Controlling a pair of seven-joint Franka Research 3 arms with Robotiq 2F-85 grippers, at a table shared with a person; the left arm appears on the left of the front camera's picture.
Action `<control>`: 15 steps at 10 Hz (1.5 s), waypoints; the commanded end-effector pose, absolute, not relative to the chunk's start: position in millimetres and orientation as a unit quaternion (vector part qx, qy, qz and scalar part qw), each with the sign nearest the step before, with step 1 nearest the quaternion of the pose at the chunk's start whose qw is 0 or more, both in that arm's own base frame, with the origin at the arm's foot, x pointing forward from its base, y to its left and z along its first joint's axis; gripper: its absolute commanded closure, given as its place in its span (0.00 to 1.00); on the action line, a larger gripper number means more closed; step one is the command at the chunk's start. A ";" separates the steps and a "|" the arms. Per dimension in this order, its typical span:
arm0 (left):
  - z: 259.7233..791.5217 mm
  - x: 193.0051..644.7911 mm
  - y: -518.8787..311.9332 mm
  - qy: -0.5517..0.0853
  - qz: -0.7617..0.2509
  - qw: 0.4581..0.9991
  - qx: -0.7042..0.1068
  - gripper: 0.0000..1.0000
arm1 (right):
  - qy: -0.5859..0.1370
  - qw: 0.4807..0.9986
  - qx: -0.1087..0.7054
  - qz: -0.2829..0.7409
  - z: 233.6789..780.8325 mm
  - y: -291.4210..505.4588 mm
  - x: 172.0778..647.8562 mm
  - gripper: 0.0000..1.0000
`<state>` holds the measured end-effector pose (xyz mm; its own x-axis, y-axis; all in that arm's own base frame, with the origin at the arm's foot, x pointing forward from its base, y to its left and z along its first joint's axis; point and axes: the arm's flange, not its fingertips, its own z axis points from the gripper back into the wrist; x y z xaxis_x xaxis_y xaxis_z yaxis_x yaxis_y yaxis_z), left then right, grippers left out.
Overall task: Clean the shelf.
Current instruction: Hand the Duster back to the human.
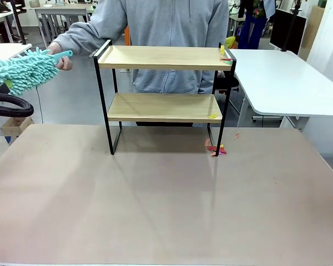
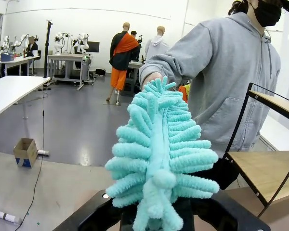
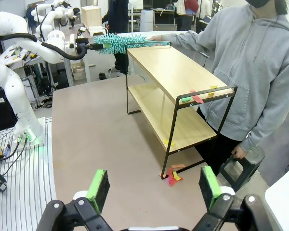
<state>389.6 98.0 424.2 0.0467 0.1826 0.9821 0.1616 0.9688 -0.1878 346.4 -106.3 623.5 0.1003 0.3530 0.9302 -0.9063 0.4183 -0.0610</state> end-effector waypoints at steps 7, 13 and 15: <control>431.7 383.9 98.4 -0.687 0.009 0.715 -0.128 0.25 | -0.494 0.682 0.286 0.458 626.9 -106.4 347.5 0.00; 517.8 331.0 130.0 -0.685 0.061 0.687 -0.233 0.00 | -0.494 0.682 0.286 0.458 626.9 -106.4 347.5 0.00; 554.9 302.8 164.5 -0.698 0.093 0.654 -0.279 0.00 | -0.494 0.682 0.286 0.458 626.9 -106.4 347.5 0.00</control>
